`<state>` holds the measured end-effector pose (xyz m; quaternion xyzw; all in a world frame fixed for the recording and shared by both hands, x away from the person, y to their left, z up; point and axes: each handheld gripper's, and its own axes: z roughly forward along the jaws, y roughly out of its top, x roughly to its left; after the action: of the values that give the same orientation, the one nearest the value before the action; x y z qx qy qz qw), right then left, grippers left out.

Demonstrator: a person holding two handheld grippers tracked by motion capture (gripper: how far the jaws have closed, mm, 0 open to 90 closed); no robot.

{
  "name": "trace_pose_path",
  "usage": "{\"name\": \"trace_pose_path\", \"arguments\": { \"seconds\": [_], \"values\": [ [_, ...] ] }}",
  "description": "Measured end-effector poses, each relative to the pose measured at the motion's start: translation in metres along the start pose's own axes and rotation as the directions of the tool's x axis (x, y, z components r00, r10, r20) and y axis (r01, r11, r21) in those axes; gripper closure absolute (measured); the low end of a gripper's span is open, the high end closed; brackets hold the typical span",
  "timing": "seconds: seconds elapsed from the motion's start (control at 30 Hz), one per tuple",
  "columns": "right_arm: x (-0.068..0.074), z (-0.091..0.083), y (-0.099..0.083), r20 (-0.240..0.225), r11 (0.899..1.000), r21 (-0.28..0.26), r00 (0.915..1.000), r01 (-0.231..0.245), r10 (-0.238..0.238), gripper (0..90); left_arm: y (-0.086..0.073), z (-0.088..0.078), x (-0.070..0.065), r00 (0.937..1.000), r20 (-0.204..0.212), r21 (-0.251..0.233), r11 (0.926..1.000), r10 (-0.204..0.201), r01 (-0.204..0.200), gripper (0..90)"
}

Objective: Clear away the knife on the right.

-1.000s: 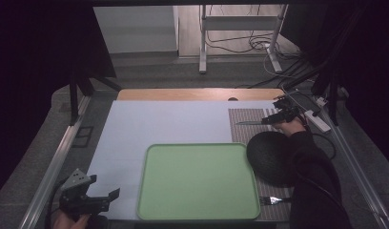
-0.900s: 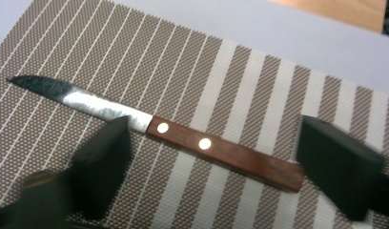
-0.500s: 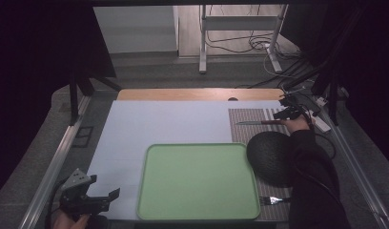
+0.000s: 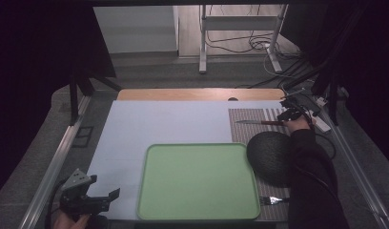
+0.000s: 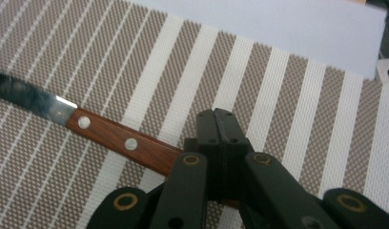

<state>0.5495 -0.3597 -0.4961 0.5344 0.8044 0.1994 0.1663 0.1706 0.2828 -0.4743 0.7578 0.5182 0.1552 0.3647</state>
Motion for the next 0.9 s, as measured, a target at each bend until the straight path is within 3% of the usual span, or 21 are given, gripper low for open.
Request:
{"name": "trace_pose_path", "arguments": {
  "seconds": [0.43,0.9],
  "values": [
    [0.008,-0.011,-0.015,-0.053,0.998,0.041,0.9978,0.042,-0.039,89.4,0.0,0.0,0.0,1.0,-0.003,0.002,1.0,0.0,0.0,1.8],
    [0.018,-0.018,-0.025,-0.084,0.998,0.058,0.9959,0.038,-0.033,89.4,0.0,0.0,-0.001,1.0,-0.003,-0.002,1.0,0.007,-0.007,1.9]
  ]
}}
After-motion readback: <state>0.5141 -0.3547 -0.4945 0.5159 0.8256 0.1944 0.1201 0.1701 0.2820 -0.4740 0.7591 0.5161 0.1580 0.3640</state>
